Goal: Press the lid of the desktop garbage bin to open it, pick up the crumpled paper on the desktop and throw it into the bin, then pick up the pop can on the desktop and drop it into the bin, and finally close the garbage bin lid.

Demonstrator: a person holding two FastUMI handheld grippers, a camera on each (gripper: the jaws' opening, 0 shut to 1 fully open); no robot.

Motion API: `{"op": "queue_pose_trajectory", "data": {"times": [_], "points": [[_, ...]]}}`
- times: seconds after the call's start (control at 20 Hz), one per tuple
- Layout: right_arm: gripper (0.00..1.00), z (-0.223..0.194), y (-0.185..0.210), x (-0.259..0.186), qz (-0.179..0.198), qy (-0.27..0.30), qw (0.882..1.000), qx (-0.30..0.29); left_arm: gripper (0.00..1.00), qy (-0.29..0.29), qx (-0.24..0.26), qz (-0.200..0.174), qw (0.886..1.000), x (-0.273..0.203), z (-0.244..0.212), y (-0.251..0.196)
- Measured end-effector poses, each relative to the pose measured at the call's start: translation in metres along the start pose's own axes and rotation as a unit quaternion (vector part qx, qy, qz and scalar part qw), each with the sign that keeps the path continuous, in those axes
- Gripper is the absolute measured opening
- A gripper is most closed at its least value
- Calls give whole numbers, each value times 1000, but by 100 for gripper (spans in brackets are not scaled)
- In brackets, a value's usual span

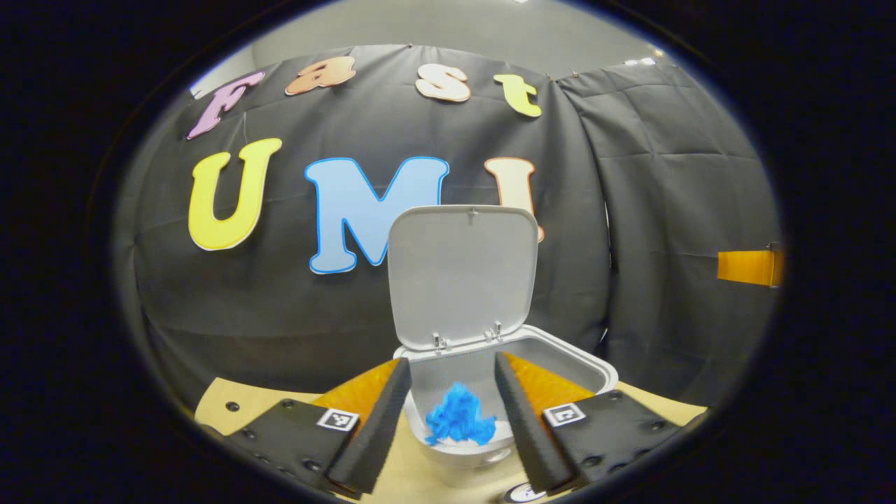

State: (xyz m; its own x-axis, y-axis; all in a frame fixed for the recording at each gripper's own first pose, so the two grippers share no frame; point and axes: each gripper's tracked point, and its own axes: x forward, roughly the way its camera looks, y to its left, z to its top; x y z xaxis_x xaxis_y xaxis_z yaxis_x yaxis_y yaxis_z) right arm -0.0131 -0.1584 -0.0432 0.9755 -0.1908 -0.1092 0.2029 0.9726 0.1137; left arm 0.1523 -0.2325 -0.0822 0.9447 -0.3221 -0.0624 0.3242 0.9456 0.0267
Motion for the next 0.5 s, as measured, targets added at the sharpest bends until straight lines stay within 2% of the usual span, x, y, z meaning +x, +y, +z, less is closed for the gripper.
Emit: {"op": "queue_pose_trajectory", "data": {"times": [0.1,0.5], "points": [[95,-1,2,0,1,2,1000,1,87,2,1,0,1000,0,-1,1],[96,-19,32,3,30,21,999,6,80,4,-4,27,1000,-12,1,27]]}}
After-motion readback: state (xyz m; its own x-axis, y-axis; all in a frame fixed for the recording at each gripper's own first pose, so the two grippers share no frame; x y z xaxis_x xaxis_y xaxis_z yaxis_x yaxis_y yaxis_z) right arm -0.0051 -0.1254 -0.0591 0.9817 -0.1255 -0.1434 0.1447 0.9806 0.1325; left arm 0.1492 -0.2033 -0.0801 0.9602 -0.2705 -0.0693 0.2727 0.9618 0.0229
